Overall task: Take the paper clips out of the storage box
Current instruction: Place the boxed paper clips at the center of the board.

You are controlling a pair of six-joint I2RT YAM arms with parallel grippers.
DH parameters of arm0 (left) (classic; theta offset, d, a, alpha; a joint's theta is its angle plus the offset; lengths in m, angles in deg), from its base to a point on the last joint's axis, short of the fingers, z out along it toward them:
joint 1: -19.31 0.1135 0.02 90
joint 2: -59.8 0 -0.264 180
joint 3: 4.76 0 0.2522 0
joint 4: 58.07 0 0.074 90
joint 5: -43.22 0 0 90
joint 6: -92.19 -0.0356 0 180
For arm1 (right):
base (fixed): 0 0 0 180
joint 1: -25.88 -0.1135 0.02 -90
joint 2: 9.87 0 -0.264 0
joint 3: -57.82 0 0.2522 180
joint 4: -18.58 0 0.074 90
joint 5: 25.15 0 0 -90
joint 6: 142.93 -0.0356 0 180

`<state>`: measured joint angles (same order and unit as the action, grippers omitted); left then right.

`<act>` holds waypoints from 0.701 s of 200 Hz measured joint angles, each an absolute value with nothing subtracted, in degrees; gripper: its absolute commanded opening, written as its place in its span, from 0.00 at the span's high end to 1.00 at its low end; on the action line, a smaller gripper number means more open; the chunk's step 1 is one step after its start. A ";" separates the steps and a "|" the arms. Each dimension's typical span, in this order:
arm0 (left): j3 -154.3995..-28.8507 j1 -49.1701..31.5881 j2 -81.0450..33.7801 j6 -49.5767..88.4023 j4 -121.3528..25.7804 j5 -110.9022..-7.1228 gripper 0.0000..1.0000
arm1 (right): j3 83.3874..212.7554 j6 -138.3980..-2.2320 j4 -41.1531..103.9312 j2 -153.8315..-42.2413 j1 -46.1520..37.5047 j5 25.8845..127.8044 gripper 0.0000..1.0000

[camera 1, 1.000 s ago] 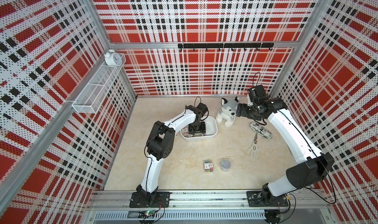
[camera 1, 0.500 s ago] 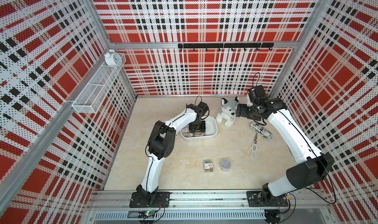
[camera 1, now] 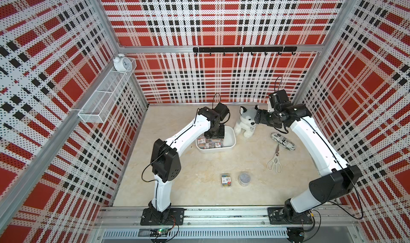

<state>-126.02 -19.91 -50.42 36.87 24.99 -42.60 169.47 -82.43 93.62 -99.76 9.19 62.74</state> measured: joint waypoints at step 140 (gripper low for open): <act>-79.62 -41.55 -25.00 63.93 9.10 -46.36 0.52 | 165.23 -82.82 93.29 -98.95 9.23 64.68 0.14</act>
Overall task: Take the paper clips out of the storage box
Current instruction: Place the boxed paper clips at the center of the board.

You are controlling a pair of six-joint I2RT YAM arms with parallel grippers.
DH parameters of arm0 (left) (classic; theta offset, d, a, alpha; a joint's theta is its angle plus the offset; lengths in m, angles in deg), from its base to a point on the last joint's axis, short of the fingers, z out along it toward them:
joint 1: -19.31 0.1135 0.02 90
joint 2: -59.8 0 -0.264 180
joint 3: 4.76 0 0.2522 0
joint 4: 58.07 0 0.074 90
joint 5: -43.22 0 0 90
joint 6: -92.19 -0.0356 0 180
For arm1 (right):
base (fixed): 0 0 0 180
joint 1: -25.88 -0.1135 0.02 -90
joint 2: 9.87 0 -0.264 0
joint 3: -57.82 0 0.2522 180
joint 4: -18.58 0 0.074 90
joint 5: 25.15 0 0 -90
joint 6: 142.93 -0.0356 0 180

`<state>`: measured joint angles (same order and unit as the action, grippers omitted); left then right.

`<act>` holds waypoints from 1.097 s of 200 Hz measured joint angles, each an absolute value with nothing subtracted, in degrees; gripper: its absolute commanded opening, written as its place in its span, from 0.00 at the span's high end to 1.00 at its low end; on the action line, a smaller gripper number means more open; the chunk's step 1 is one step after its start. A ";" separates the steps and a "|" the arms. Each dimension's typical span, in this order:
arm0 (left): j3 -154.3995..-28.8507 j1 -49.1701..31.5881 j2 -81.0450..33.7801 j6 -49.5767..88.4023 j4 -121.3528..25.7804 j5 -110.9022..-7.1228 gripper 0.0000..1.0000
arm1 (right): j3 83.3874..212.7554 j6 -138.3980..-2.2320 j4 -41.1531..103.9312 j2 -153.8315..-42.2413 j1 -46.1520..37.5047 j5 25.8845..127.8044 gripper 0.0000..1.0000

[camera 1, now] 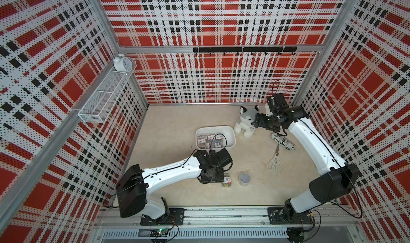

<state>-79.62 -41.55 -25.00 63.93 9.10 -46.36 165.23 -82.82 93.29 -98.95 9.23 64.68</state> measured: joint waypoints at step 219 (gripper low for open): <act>-70.49 -35.54 -31.97 56.78 -0.80 -52.02 0.48 | 164.22 -82.82 93.27 -96.92 9.23 64.33 0.14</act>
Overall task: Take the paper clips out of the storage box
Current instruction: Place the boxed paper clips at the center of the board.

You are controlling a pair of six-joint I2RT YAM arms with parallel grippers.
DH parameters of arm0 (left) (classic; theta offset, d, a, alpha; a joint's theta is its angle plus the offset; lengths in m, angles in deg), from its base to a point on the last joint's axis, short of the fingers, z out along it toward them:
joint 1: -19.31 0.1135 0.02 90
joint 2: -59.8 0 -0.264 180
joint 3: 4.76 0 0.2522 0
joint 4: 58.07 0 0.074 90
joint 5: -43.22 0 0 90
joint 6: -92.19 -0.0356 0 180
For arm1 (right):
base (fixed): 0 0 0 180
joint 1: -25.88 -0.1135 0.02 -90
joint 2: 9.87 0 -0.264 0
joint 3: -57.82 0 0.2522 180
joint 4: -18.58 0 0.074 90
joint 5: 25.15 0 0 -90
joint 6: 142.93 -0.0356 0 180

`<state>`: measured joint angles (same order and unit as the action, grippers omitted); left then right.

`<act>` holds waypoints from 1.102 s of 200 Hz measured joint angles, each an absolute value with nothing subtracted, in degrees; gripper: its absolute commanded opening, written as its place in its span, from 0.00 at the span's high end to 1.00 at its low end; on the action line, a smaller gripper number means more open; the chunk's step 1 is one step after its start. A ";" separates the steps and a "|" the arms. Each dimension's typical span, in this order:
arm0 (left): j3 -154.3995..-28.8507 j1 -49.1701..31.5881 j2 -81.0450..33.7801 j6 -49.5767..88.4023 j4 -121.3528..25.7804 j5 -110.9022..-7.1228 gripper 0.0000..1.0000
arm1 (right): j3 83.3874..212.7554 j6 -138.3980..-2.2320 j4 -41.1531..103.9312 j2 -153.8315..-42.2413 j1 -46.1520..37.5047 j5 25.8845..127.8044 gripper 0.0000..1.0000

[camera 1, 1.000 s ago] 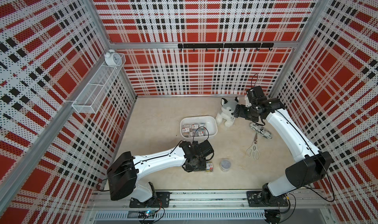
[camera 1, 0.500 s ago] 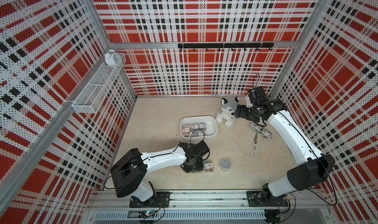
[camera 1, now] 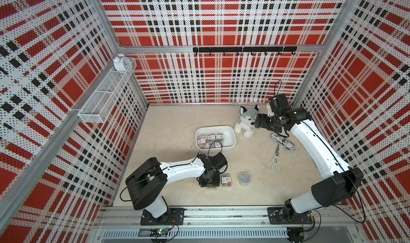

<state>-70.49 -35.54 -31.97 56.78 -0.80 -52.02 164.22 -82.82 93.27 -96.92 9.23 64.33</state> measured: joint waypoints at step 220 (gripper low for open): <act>-72.30 -34.01 -35.12 53.96 -0.69 -53.24 0.35 | 164.29 -82.78 93.27 -96.94 9.23 63.54 0.14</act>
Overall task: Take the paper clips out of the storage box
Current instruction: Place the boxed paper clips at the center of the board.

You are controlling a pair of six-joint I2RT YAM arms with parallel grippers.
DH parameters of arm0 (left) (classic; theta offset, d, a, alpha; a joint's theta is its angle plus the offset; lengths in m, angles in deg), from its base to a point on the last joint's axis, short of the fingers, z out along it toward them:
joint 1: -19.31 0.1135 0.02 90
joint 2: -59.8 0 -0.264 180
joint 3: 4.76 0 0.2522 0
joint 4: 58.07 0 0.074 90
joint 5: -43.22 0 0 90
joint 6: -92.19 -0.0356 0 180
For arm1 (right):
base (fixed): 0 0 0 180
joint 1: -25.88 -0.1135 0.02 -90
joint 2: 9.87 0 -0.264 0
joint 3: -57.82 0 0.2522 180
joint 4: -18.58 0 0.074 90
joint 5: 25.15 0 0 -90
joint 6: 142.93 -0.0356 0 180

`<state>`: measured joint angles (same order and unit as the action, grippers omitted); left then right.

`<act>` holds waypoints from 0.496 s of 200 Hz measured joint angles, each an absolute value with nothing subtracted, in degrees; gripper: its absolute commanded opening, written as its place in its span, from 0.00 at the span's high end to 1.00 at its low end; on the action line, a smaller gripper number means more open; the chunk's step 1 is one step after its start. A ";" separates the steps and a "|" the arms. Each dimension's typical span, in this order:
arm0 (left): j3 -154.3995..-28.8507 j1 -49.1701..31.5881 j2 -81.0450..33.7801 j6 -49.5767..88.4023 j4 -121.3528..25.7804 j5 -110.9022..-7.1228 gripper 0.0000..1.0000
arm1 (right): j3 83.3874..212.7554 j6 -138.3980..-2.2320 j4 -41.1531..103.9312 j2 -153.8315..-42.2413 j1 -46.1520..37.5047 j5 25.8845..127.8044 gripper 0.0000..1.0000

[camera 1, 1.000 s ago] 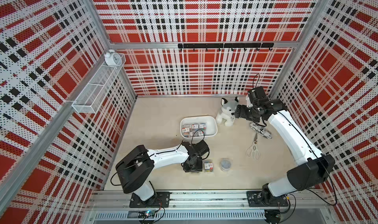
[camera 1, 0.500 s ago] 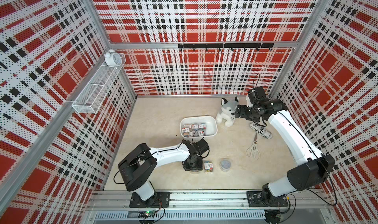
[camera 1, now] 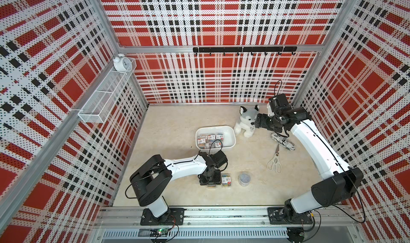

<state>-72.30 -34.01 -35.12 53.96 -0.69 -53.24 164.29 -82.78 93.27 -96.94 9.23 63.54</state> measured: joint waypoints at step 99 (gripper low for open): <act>-72.47 -33.12 -35.12 53.72 0.32 -52.85 0.35 | 164.29 -82.75 93.27 -96.94 9.23 63.52 0.13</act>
<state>-72.47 -33.12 -35.12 53.72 0.32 -52.85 164.29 -82.75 93.27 -96.94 9.23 63.52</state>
